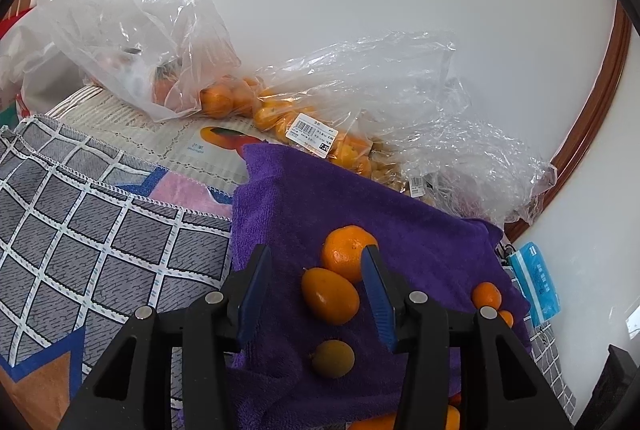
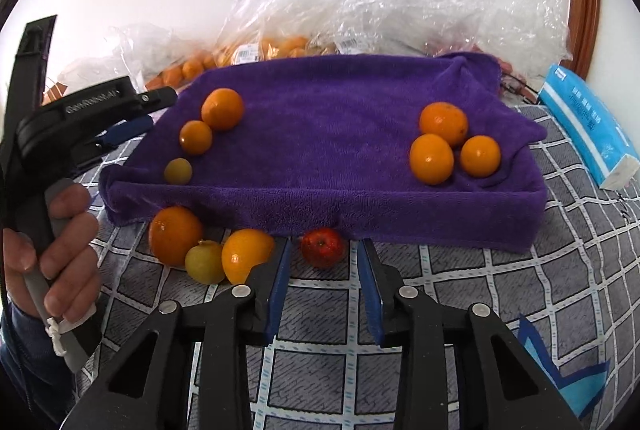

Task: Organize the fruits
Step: 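Move the right tool to the red tomato in the row and close on it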

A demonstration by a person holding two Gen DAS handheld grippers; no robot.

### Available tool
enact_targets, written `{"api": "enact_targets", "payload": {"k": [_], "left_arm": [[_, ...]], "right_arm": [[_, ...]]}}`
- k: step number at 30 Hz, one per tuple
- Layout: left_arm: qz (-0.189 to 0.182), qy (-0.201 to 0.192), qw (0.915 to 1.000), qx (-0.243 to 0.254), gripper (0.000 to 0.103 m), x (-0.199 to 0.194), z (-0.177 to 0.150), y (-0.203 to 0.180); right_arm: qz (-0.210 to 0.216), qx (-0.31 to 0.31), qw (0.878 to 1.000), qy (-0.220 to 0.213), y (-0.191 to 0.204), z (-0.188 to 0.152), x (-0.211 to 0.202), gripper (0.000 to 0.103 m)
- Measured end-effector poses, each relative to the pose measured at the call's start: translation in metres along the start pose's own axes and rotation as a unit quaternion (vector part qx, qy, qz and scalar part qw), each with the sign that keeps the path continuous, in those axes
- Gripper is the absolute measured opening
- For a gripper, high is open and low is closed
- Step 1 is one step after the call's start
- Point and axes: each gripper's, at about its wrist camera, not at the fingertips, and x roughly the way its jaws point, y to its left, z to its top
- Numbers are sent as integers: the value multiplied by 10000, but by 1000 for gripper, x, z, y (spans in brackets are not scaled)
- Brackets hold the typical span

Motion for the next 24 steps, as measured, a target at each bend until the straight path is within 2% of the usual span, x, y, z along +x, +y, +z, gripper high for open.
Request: {"api": "enact_targets", "payload": {"k": [4, 8, 11, 24], "left_arm": [[-23, 12, 10000, -48, 45, 0, 1, 2], [-63, 35, 9999, -124, 45, -1, 3, 4], [-106, 54, 9998, -160, 45, -2, 4, 4], [-115, 22, 9998, -154, 45, -5, 3, 2]], "right_arm": [[-82, -69, 9999, 70, 4, 3, 7, 33], [-316, -94, 9993, 170, 6, 4, 15, 25], [-363, -160, 9991, 129, 8, 2, 12, 25], [-692, 309, 9970, -165, -19, -16, -41, 25]]}}
